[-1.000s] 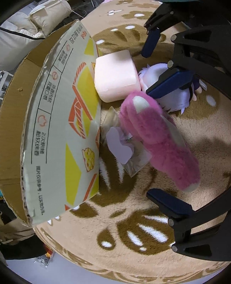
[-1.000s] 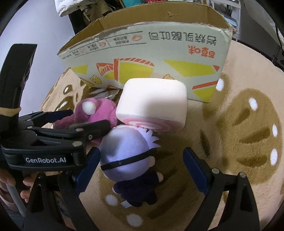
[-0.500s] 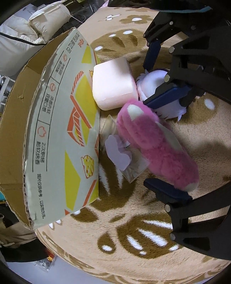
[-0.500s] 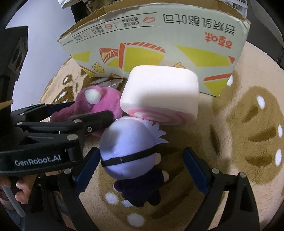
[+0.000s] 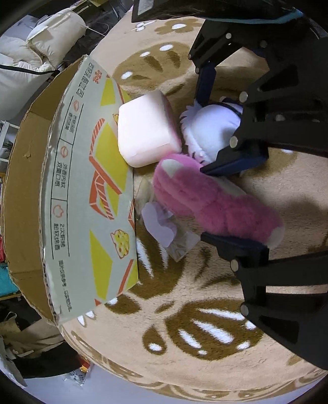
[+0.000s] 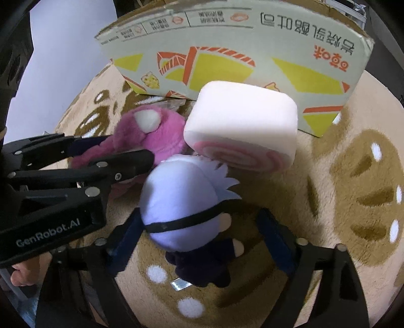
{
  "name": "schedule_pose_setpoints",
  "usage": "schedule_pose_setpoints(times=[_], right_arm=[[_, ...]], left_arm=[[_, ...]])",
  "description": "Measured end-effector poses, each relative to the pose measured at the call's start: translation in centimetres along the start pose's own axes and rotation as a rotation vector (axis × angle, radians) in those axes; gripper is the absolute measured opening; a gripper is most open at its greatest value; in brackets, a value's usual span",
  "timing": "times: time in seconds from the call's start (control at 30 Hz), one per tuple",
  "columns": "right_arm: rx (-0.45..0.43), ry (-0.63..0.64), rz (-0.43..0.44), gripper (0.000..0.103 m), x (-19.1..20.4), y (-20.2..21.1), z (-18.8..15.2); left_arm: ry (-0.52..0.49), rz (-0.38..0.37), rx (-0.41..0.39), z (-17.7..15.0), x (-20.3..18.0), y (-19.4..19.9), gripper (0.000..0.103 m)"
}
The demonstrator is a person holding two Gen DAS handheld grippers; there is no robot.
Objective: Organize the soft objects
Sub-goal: 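Lift the pink plush with the left tool while the right tool lifts the doll over the box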
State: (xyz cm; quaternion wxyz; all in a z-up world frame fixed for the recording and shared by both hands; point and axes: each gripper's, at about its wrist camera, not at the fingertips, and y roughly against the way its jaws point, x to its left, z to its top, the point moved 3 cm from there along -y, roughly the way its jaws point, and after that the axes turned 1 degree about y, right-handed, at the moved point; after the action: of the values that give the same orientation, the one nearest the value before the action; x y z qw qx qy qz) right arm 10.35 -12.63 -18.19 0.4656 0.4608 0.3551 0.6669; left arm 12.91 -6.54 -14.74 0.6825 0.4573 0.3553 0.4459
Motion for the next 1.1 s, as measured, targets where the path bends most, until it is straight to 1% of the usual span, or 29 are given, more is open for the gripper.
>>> schedule_pose_setpoints(times=[0.03, 0.07, 0.1, 0.17, 0.27, 0.4, 0.47, 0.57, 0.77, 0.83, 1.0, 1.1], right_arm=[[-0.002, -0.002, 0.022, 0.079, 0.1, 0.1, 0.0], [0.000, -0.008, 0.050, 0.070, 0.1, 0.2, -0.1], [-0.003, -0.011, 0.064, 0.065, 0.2, 0.3, -0.2], [-0.008, 0.003, 0.062, 0.058, 0.4, 0.5, -0.4], [-0.016, 0.001, 0.046, 0.057, 0.5, 0.8, -0.5], [-0.041, -0.026, 0.024, 0.057, -0.5, 2.1, -0.9], [-0.078, -0.054, 0.020, 0.057, -1.0, 3.2, -0.9], [-0.146, -0.089, 0.017, 0.057, -1.7, 5.3, -0.9], [-0.286, -0.137, 0.003, 0.057, -3.1, 9.3, -1.2], [-0.333, -0.145, 0.000, 0.057, -3.3, 10.4, -1.1], [-0.462, -0.123, -0.026, 0.057, -2.7, 12.6, -0.6], [-0.532, -0.105, -0.043, 0.057, -2.4, 14.1, -0.6]], left_arm=[[0.001, -0.001, -0.003, -0.2, 0.0, 0.2, 0.040], [0.002, -0.001, -0.005, -0.4, 0.0, 0.4, 0.040], [-0.001, 0.004, -0.009, -0.6, -0.1, 0.7, 0.039], [-0.006, 0.013, -0.013, -1.1, -0.6, 1.2, 0.039], [-0.002, 0.017, -0.020, -1.8, -0.8, 2.0, 0.039], [0.022, 0.023, -0.049, -2.1, -0.7, 3.3, 0.039], [0.037, 0.026, -0.069, -2.0, -0.1, 3.9, 0.039], [0.051, 0.049, -0.123, -2.2, 0.5, 5.4, 0.039], [0.069, 0.084, -0.247, -2.4, 0.9, 8.6, 0.039], [0.084, 0.100, -0.304, -2.5, 1.2, 9.7, 0.039], [0.106, 0.137, -0.458, -2.3, 1.7, 12.3, 0.039], [0.114, 0.137, -0.521, -1.8, 2.0, 13.5, 0.039]])
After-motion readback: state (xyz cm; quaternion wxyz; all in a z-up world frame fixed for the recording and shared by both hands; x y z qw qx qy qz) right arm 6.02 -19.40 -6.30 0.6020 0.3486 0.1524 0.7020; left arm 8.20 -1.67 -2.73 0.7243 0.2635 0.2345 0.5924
